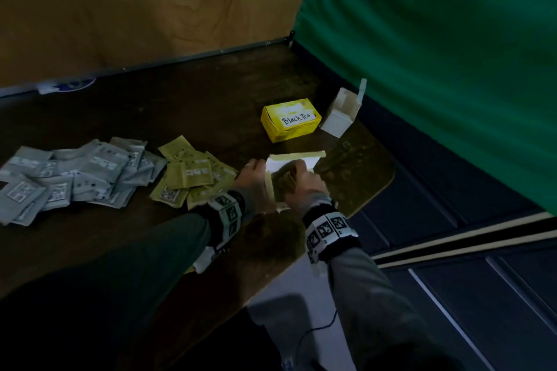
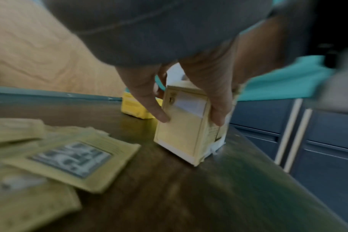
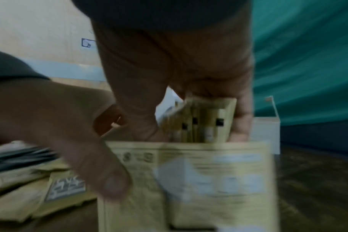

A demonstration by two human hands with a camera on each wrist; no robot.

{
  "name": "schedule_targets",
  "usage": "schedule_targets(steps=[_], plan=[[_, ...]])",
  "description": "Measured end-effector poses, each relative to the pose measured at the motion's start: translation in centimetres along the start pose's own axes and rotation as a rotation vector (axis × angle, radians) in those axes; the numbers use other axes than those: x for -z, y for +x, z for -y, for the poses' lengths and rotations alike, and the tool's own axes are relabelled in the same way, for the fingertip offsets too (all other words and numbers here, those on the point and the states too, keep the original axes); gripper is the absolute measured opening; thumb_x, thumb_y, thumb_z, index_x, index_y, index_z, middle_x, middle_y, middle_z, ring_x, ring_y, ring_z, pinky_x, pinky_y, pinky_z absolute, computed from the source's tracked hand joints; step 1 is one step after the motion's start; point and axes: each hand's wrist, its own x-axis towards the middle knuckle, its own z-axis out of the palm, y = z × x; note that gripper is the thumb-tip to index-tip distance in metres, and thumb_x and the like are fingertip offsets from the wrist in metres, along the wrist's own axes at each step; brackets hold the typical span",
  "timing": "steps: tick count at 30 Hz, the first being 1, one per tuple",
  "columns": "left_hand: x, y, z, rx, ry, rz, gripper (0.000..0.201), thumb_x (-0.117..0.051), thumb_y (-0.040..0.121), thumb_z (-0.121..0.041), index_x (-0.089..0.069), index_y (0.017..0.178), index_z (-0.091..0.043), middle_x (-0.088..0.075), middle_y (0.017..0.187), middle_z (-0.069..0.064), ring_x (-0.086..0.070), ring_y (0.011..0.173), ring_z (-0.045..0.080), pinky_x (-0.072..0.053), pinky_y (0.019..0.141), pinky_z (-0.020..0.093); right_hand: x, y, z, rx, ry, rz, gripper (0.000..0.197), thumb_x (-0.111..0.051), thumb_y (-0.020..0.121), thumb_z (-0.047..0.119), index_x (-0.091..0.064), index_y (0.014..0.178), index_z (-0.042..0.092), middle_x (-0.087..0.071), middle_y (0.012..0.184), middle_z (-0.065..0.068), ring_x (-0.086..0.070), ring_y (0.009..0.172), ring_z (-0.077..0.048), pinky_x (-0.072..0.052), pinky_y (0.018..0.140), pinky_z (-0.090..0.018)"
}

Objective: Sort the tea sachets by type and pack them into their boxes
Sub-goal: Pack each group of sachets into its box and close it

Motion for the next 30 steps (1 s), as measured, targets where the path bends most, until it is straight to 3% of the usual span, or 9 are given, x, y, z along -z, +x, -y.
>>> schedule_targets(steps=[3,5,8,12,15,19,24,28,30], plan=[[-0.9,-1.5,-1.1,0.027,0.002,0.028,0.097,-0.083,0.061,-0.040,-0.031,0.134,-0.003,-0.033,0.137,0.014,-0.029,0.131,0.032,-0.032,0.106,0.038,-0.1,0.4,0.8,-0.139,0.085,0.101,0.079,-0.078,0.068,0.017,-0.027,0.128,0.013,-0.052,0.123,-0.014,-0.051,0.117,-0.037,-0.044,0.097,-0.051],[-1.2,-1.8,-1.2,0.018,-0.056,0.033,0.095,-0.084,0.063,-0.033,-0.030,0.136,-0.006,-0.034,0.134,0.013,-0.031,0.129,0.030,-0.034,0.102,0.038,-0.4,0.6,1.1,-0.152,0.065,0.182,0.079,-0.075,0.070,0.032,-0.030,0.130,0.007,-0.052,0.124,-0.013,-0.052,0.117,-0.034,-0.046,0.092,-0.040],[-1.1,-2.1,-0.8,0.001,-0.088,0.045,0.093,-0.084,0.063,-0.022,-0.032,0.138,-0.008,-0.038,0.135,0.012,-0.036,0.128,0.029,-0.037,0.098,0.034,-0.8,1.4,0.5,-0.044,0.036,0.235,0.066,-0.054,0.069,0.062,-0.058,0.118,0.019,-0.063,0.119,-0.007,-0.060,0.106,-0.029,-0.050,0.085,-0.035],[-1.7,-2.4,-0.2,-0.021,-0.149,0.000,0.088,-0.084,0.062,-0.019,-0.038,0.138,-0.012,-0.048,0.132,0.008,-0.046,0.124,0.025,-0.039,0.096,0.030,-0.2,0.1,-0.1,0.037,0.187,0.220,0.029,-0.055,0.090,0.031,-0.068,0.112,0.016,-0.068,0.111,-0.008,-0.062,0.102,-0.026,-0.049,0.088,-0.033],[-2.8,-2.4,-0.1,0.020,-0.178,-0.030,0.092,-0.085,0.061,-0.023,-0.037,0.138,-0.013,-0.047,0.133,0.008,-0.044,0.124,0.025,-0.036,0.097,0.028,-0.5,-0.8,-0.6,-0.016,0.226,0.178,0.025,-0.051,0.094,0.021,-0.066,0.112,0.012,-0.067,0.105,-0.008,-0.060,0.093,-0.021,-0.046,0.078,-0.028],[-3.9,-1.4,-1.9,0.114,-0.329,-0.038,0.083,-0.082,0.065,-0.017,-0.040,0.137,-0.016,-0.048,0.133,0.005,-0.045,0.124,0.022,-0.036,0.100,0.027,-0.6,-0.7,-0.5,-0.123,0.229,0.090,0.027,-0.044,0.097,0.027,-0.061,0.107,0.008,-0.064,0.101,-0.009,-0.060,0.095,-0.022,-0.049,0.091,-0.037],[-4.6,-1.0,-2.9,0.062,-0.275,0.077,0.085,-0.076,0.073,-0.023,-0.029,0.144,-0.018,-0.041,0.143,0.006,-0.038,0.132,0.023,-0.032,0.110,0.031,-1.2,-1.3,-0.9,-0.110,-0.079,0.161,0.039,-0.052,0.092,0.015,-0.043,0.130,0.008,-0.051,0.129,-0.015,-0.051,0.119,-0.029,-0.042,0.103,-0.043],[-3.3,-2.4,-0.9,0.014,-0.251,0.080,0.056,-0.072,0.074,-0.024,-0.049,0.125,-0.029,-0.053,0.122,-0.004,-0.048,0.123,0.020,-0.037,0.091,0.022,-1.1,-1.2,-1.9,-0.143,0.049,0.074,0.033,-0.041,0.097,0.038,-0.060,0.105,0.012,-0.060,0.112,-0.013,-0.057,0.100,-0.026,-0.046,0.093,-0.038],[-1.9,-3.8,1.3,-0.045,-0.178,0.095,0.054,-0.070,0.077,-0.019,-0.049,0.126,-0.025,-0.050,0.121,-0.006,-0.047,0.120,0.014,-0.034,0.090,0.019,-1.7,-1.4,-2.6,-0.111,0.115,-0.062,0.030,-0.047,0.094,0.038,-0.061,0.103,0.012,-0.059,0.107,-0.008,-0.057,0.097,-0.022,-0.048,0.089,-0.035]])
